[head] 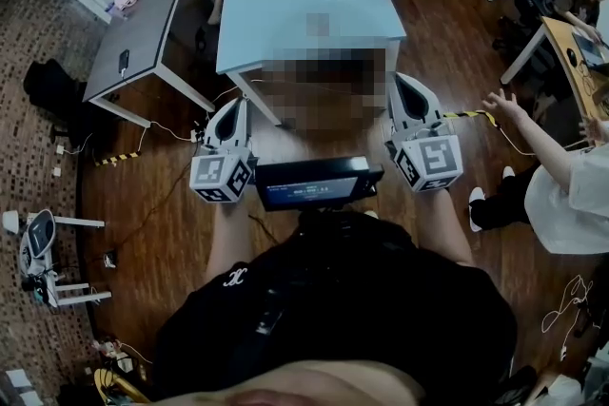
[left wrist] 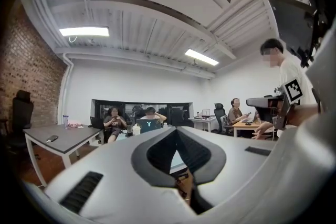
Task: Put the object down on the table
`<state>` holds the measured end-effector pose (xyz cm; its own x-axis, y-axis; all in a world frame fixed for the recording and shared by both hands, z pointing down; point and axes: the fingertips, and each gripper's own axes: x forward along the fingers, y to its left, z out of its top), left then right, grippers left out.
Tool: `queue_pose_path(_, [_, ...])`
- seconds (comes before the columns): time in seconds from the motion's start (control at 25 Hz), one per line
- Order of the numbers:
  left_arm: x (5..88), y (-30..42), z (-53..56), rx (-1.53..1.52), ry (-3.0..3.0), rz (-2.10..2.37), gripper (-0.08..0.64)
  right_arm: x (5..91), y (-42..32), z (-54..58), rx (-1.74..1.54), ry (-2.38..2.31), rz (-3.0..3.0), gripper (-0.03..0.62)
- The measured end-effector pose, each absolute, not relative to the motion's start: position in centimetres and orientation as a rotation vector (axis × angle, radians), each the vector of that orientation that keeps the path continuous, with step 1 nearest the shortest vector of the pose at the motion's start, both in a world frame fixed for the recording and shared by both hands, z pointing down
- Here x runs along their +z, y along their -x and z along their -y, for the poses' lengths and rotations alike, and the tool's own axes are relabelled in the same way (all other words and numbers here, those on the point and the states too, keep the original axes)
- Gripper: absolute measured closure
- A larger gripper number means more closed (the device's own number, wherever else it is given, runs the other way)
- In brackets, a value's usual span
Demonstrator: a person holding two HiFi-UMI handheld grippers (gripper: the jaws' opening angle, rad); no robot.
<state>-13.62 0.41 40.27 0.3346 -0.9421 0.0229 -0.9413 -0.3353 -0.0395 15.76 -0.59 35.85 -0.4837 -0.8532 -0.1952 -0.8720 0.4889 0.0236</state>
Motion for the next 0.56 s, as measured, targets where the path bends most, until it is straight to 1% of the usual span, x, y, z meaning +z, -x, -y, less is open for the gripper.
queue_pose_path(0.2, [39.9, 14.8, -0.6, -0.059, 2.533, -1.852, 0.569, 35.5, -14.9, 0.4, 0.204, 1.474, -2.602, 0.618])
queue_pose_path(0.56, [37.6, 14.0, 1.1, -0.015, 2.502, -1.799, 0.569, 33.4, -14.0, 2.2, 0.289, 1.433, -2.6, 0.618])
